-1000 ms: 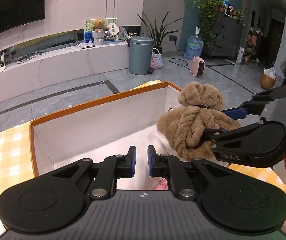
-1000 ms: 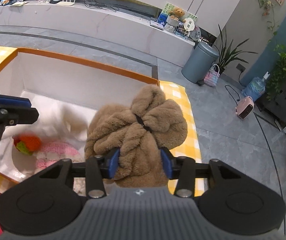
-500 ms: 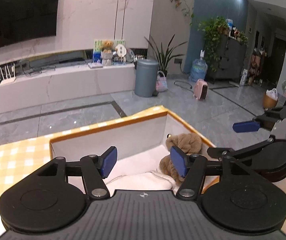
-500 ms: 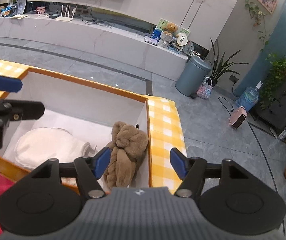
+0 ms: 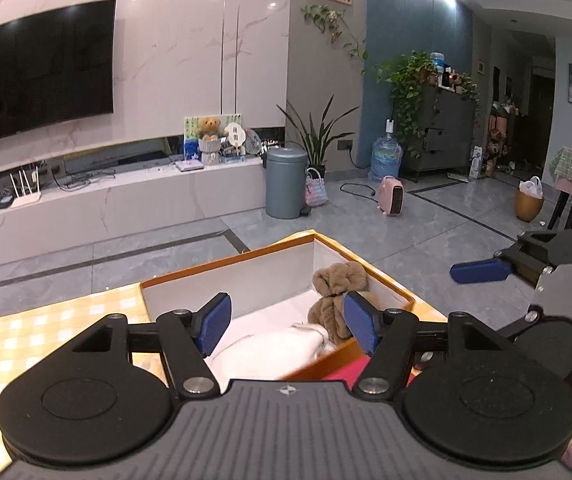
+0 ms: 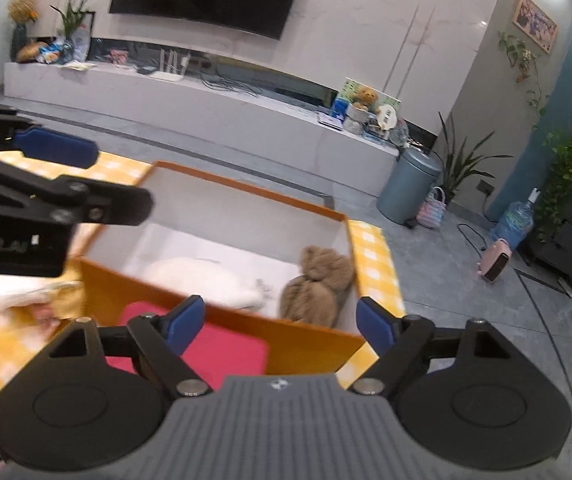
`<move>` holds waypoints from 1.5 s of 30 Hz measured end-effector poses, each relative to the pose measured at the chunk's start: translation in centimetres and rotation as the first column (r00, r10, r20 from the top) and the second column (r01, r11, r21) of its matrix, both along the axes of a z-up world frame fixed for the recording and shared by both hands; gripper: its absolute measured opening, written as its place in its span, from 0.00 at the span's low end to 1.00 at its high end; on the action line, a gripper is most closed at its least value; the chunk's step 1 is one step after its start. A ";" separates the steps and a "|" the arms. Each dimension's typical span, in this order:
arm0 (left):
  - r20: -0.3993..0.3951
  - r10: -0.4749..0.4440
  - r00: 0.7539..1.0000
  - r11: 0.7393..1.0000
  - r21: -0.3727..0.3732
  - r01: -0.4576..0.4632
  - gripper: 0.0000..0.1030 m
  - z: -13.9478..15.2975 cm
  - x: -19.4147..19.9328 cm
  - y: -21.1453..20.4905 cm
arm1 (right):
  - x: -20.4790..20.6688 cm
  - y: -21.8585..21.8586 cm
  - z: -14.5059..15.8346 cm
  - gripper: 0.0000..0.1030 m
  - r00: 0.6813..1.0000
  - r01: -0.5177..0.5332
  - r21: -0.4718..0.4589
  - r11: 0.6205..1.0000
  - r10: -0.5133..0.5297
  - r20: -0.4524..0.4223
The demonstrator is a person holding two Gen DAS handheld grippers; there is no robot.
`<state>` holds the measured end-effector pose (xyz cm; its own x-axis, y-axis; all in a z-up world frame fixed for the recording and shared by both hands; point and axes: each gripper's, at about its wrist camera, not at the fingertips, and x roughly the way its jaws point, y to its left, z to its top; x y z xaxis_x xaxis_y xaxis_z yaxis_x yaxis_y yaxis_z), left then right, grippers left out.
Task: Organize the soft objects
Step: 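Move both empty grippers back toward the brown sponge on the table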
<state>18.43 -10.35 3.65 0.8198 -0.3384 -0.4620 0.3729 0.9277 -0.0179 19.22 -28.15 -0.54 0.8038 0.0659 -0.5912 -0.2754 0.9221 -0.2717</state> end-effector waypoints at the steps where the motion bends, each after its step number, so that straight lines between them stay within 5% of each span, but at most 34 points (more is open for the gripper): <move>1: 0.010 -0.003 1.000 1.000 0.006 0.003 0.74 0.0 -0.9 0.2 | -0.9 0.3 -0.1 0.79 1.000 -0.005 0.012 1.000 0.005 0.000; 10: 0.078 0.044 0.996 0.997 0.066 -0.050 0.74 -0.9 -7.0 1.9 | -8.2 2.9 -3.0 0.80 0.999 0.047 0.174 0.984 -0.048 0.006; 24: -0.130 0.179 0.975 0.983 0.057 -0.173 0.74 -7.4 -11.3 8.7 | -12.4 6.9 -8.2 0.81 0.998 0.064 0.238 0.969 -0.057 -0.035; 32: -0.237 0.256 0.937 0.967 0.073 -0.246 0.74 -10.8 -12.5 12.6 | -13.0 10.2 -10.3 0.81 0.997 -0.058 0.166 0.984 0.065 -0.035; 45: -0.427 0.327 0.843 0.933 0.004 -0.360 0.80 -12.4 -10.8 17.1 | -11.1 12.9 -11.8 0.81 0.993 -0.099 0.143 0.985 0.107 -0.051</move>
<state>7.62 6.72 -8.77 0.6283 -0.1166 -0.7692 -0.0269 0.9849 -0.1713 8.07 -15.28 -12.34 0.7526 0.2320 -0.6163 -0.3826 0.9158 -0.1224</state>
